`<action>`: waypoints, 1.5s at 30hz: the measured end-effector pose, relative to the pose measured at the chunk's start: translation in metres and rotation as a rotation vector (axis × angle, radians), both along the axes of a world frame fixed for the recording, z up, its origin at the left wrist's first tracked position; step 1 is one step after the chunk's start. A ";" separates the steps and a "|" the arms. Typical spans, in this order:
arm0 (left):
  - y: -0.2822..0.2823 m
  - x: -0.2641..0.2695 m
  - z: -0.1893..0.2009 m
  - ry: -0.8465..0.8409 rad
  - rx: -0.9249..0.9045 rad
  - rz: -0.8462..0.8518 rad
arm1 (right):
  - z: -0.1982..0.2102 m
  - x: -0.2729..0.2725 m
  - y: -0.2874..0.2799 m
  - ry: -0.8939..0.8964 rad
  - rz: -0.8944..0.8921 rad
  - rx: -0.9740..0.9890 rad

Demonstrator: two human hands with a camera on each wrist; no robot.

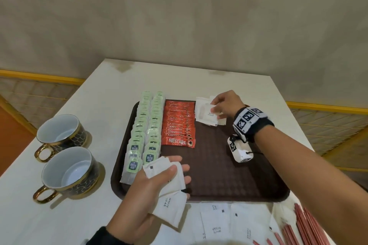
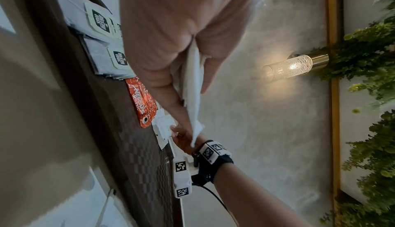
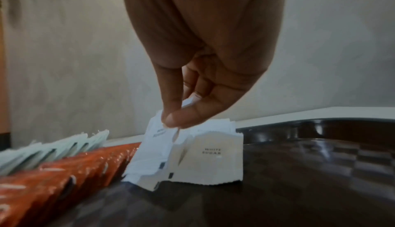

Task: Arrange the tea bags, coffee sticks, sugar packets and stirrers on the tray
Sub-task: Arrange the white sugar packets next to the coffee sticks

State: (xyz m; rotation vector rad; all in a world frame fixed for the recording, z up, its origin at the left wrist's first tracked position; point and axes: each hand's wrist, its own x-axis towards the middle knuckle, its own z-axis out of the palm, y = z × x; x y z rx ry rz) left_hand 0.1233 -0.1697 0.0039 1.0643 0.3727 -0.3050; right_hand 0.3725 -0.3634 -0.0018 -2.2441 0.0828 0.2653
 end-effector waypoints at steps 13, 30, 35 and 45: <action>-0.011 0.017 0.002 0.064 -0.120 -0.015 | 0.005 0.024 -0.039 0.088 0.084 0.158; -0.017 0.016 0.002 0.140 -0.098 -0.016 | -0.012 0.019 -0.022 -0.067 0.223 -0.447; -0.016 0.015 0.000 0.150 -0.107 -0.003 | -0.011 0.022 -0.019 -0.104 0.235 -0.470; -0.014 0.012 -0.003 0.166 -0.116 0.003 | -0.009 0.009 -0.001 -0.249 0.458 -0.597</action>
